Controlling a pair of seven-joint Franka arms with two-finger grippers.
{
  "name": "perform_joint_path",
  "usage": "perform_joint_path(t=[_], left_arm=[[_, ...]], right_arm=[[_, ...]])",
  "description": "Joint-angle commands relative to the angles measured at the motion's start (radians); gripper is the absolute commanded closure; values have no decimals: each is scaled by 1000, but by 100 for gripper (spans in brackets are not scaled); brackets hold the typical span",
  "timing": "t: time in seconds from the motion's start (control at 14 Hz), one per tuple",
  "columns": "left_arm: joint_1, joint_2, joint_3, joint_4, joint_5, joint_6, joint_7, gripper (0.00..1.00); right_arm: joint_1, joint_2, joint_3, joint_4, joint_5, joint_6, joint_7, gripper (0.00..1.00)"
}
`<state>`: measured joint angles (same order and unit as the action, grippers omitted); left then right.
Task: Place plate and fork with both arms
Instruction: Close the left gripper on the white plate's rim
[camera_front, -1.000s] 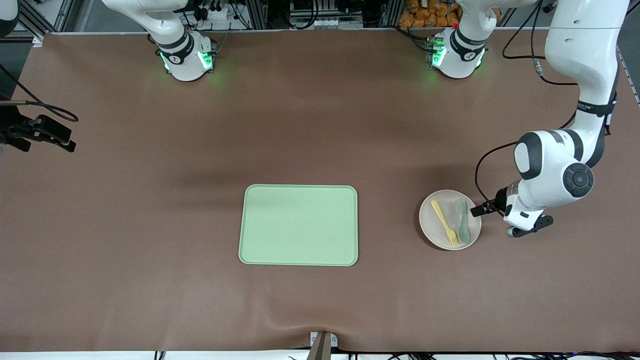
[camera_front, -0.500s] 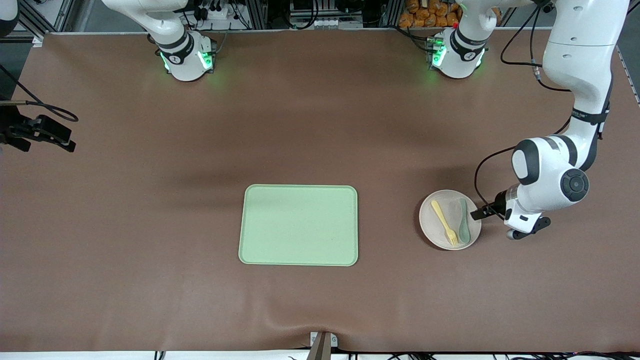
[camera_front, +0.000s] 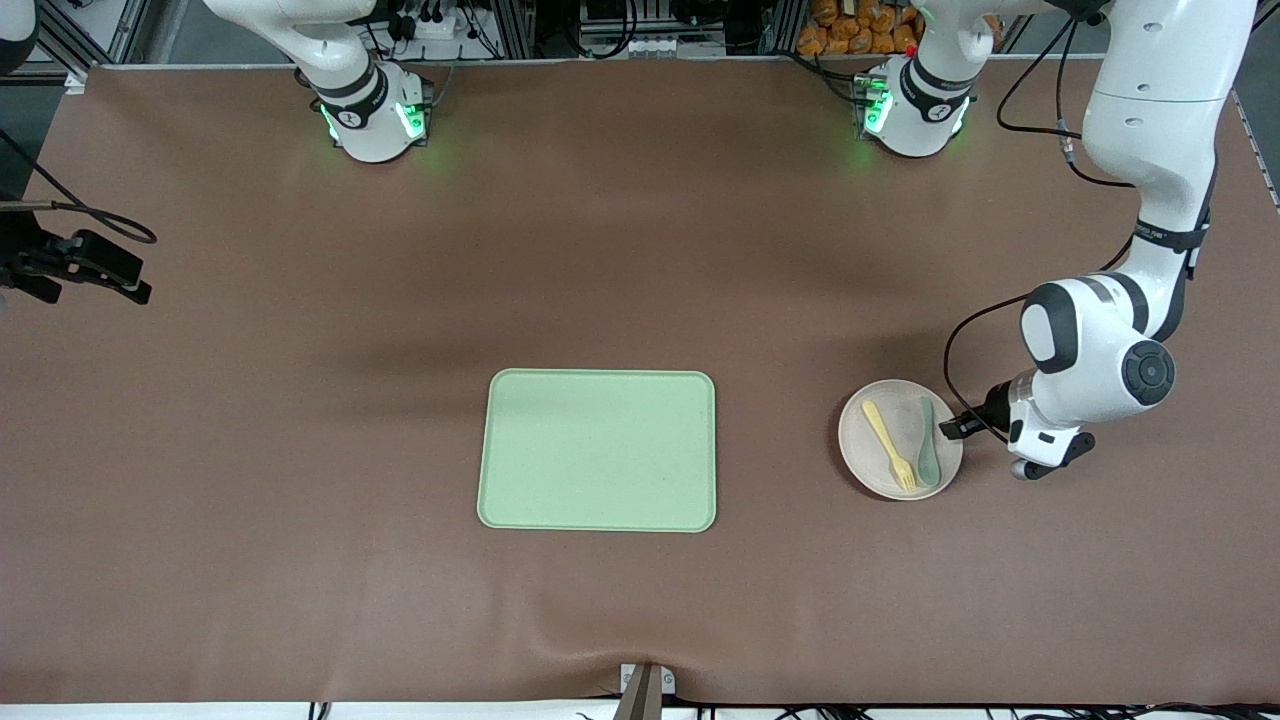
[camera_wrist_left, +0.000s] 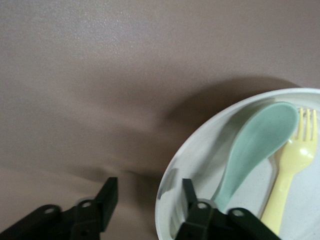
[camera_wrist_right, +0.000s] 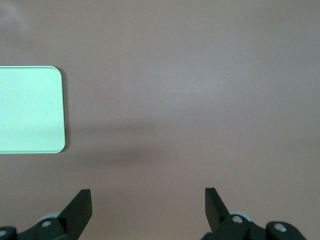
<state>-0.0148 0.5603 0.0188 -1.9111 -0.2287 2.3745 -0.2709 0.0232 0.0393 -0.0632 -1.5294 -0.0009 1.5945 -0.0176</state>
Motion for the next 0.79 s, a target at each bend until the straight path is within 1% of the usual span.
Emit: perform_joint_path(t=[0.0,0.21,0.36,0.43,0.57,0.64,0.71], left_arm=[[1,9,0,4,-50,14,12,57],[-1,10,0,6,-75,14,13,76],[1,16,-2,7,-93,14,15,83],[1,20,-2,10,-100,14,15,84],[1,23,-2,12,-119,14,15,96],[-1,23,-3,12,-135,14,16,100],[-1,23,-3,12,-149,14,24,100]], right_arm=[[-26,8,17,18,15,-13,-12,0],[-28,8,17,18,15,-13,-12,0],[-28,8,17,18,15,-13,-12,0],[-28,8,17,18,15,-13,-12,0],[-28,10,17,17,15,-14,-12,0],[-28,8,17,18,15,-13,-12,0],[-28,8,17,18,15,-13,-12,0]])
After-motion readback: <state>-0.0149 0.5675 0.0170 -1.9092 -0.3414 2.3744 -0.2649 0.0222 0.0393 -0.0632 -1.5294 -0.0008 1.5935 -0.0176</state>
